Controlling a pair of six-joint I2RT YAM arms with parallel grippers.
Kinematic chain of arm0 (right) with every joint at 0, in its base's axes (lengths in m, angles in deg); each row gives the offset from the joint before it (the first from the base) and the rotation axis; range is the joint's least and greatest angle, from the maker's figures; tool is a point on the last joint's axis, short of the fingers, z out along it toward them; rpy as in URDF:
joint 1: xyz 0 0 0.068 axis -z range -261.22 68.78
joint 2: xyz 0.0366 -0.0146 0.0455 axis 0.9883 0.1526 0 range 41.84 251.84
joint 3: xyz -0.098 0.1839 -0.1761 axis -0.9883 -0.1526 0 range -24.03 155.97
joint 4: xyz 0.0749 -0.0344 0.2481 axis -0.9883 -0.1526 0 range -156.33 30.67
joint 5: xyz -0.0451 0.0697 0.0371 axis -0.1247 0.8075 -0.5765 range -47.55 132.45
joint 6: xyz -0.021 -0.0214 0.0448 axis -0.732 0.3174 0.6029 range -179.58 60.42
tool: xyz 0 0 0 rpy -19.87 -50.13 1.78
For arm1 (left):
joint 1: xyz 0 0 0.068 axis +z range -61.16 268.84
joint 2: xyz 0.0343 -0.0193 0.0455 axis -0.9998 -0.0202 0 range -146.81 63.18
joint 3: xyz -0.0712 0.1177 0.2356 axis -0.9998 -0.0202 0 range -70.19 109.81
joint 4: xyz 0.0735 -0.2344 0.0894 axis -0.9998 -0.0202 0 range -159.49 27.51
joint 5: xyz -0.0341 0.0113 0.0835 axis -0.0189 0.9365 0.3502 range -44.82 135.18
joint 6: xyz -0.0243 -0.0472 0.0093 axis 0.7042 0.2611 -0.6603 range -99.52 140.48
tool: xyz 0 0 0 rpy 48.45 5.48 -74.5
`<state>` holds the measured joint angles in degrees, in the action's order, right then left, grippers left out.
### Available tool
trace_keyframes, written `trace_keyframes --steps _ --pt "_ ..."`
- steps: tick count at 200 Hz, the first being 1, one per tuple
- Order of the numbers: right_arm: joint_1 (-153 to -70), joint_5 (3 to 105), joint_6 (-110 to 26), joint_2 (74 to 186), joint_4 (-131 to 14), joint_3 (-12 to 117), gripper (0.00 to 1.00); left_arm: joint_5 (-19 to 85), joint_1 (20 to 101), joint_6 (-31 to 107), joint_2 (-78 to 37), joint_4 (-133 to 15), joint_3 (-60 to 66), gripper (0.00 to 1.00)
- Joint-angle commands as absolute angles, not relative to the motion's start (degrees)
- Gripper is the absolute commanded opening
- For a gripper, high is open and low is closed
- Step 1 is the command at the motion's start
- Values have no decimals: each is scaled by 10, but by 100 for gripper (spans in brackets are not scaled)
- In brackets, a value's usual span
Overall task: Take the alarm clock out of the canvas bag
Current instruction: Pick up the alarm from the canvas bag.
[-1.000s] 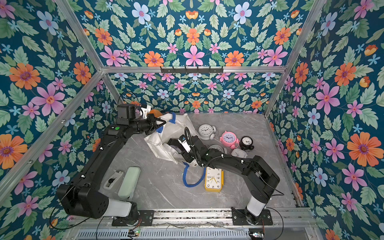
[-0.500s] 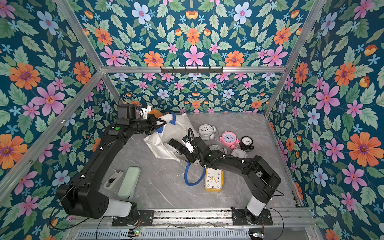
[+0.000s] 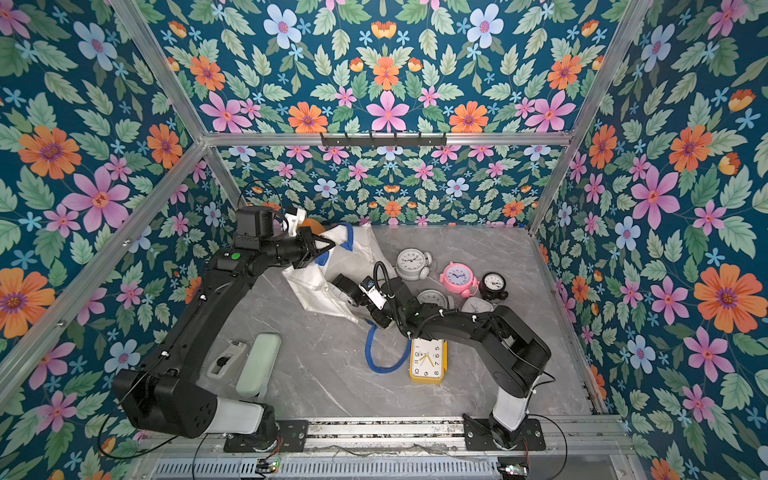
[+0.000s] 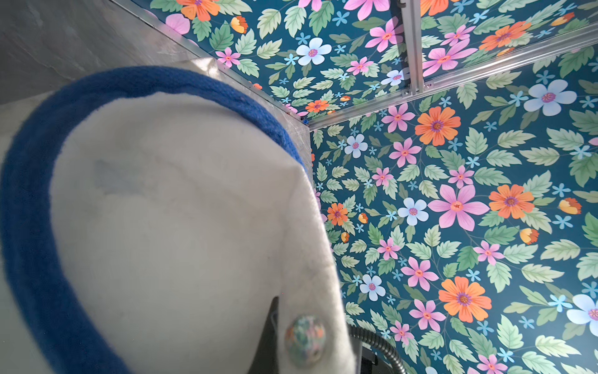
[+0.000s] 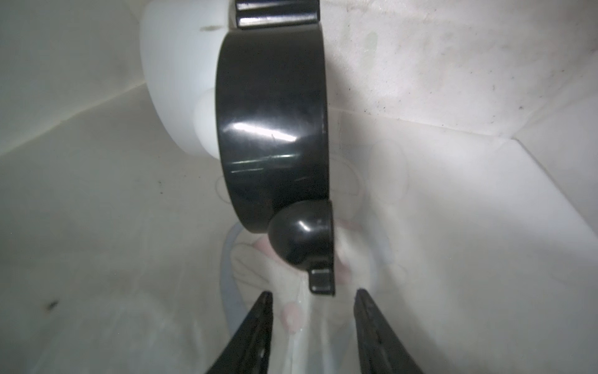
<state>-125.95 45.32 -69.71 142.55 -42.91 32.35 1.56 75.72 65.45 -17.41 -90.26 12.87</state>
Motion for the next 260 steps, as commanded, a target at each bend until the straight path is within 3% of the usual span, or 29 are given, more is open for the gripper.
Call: trace_keyframes --steps 1,47,115,187,260 --pt "-1260 454 -708 1430 -380 328 40 -12 757 654 -164 -869 137 0" --pt "-1257 461 -714 1436 -344 330 32 -12 753 654 -161 -869 137 0" --pt "-1249 492 -716 1420 -356 322 0 -12 753 654 -166 -869 140 0" --pt "-1245 508 -715 1324 -441 319 0 2 753 641 -185 -868 138 0" --pt "-1246 557 -696 1184 -730 399 0 48 767 619 -226 -880 164 0"
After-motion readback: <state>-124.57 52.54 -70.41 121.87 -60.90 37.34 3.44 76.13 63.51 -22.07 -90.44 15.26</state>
